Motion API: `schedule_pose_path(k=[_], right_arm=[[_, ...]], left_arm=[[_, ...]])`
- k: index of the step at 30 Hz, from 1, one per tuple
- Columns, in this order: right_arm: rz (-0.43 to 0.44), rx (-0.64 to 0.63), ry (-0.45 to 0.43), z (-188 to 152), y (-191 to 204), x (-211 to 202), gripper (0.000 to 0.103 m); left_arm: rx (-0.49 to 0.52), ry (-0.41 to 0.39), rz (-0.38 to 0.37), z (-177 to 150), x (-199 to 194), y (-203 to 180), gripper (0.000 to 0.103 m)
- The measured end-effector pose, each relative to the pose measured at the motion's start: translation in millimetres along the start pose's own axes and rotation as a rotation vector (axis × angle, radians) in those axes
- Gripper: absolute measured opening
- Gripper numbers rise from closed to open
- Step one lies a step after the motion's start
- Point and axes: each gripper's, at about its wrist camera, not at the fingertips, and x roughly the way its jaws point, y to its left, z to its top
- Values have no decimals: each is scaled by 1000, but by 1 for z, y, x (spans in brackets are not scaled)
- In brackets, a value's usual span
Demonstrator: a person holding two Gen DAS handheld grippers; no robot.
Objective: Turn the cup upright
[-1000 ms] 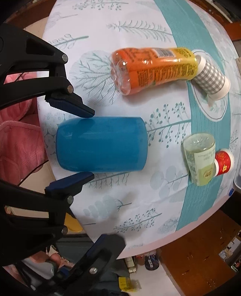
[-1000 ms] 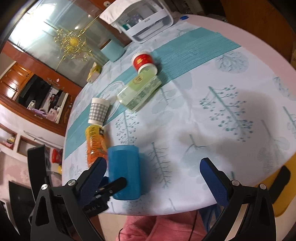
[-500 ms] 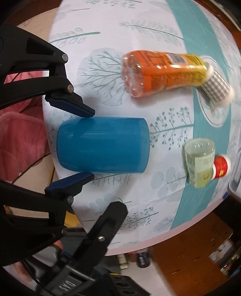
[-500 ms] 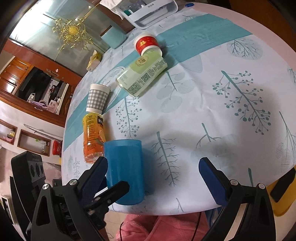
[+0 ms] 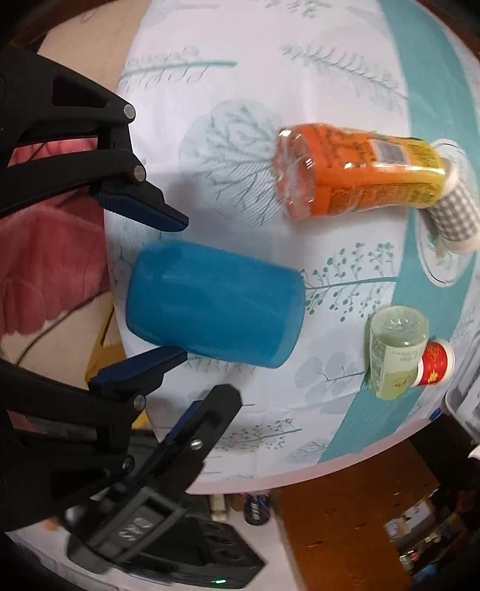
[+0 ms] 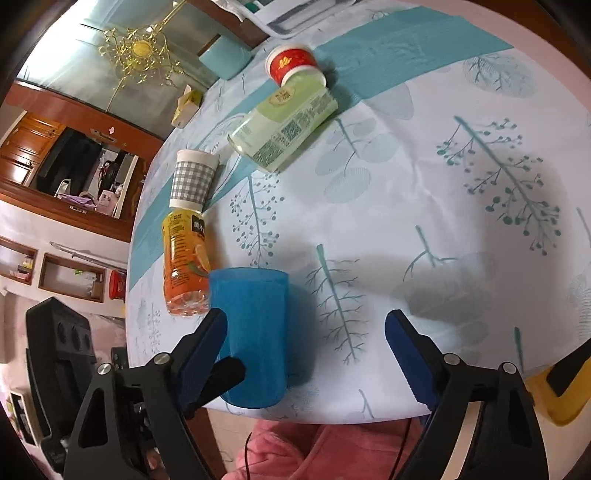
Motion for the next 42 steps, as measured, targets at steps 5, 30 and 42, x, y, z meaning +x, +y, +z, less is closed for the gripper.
schedule_pose_path(k=[5,30,42], right_arm=[[14,-8,13,-3,10,9,88],[-193,-136,84,1,82,77,72],[-157,-129,-2,-1,81,73,70]], left_arm=[[29,-44,-21,-2,-23,11,62],[-113,-108,-36,26,-37,110,62],[-146,-111,-30,32,-37,124,62]])
